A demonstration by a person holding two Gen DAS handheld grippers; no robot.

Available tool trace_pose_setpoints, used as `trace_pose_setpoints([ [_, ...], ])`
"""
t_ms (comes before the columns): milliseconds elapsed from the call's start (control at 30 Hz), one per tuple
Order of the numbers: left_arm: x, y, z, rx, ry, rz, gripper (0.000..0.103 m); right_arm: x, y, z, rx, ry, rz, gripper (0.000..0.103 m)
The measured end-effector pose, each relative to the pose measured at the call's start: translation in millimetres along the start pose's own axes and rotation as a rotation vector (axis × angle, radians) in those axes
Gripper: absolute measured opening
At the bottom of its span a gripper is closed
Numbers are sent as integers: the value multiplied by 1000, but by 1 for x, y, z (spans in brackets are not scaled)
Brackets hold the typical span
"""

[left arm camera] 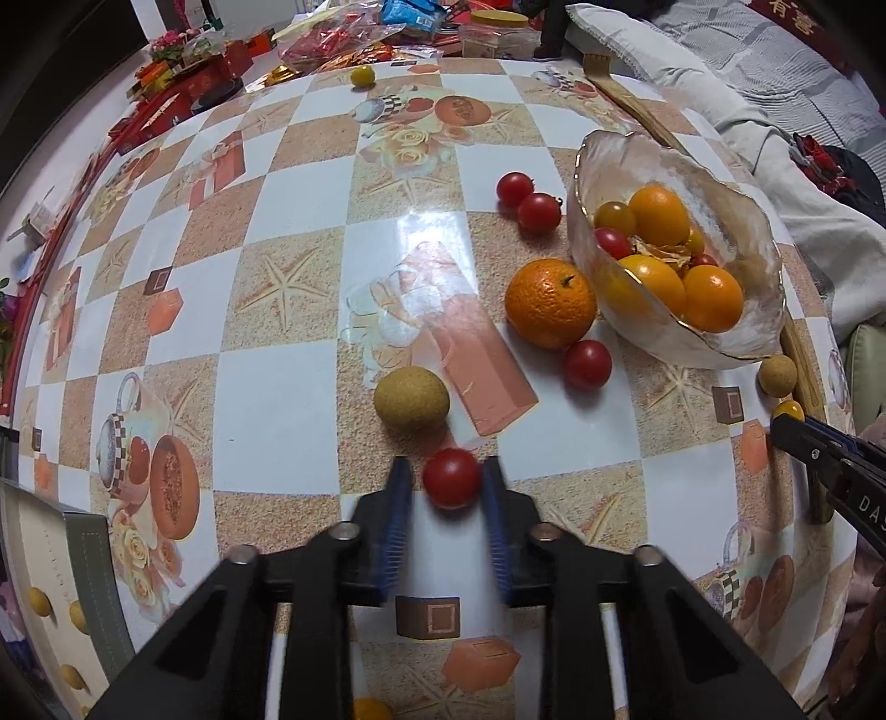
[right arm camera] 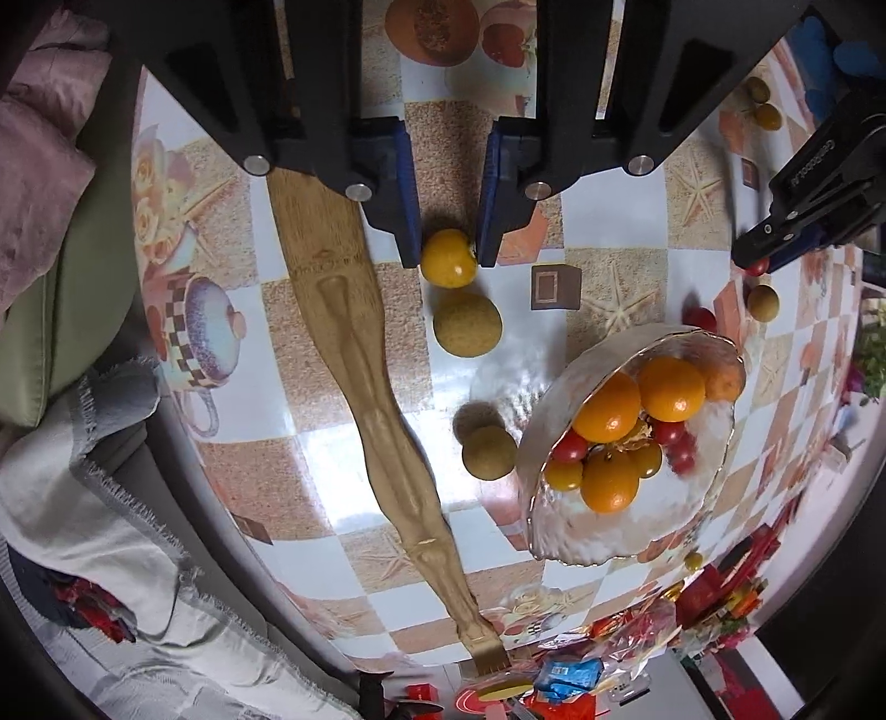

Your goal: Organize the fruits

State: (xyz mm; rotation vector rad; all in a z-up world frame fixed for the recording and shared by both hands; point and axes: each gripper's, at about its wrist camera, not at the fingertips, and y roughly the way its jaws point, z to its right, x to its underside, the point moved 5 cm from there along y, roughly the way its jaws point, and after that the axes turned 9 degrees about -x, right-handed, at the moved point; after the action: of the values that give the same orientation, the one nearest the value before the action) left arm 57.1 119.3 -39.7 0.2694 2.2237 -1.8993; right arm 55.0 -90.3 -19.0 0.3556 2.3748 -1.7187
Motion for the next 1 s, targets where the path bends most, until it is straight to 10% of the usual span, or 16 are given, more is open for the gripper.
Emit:
trace_pose_setpoints([
  [1000, 111, -79, -158, 17, -102, 16, 22, 86, -34, -148, -189, -112, -86, 22],
])
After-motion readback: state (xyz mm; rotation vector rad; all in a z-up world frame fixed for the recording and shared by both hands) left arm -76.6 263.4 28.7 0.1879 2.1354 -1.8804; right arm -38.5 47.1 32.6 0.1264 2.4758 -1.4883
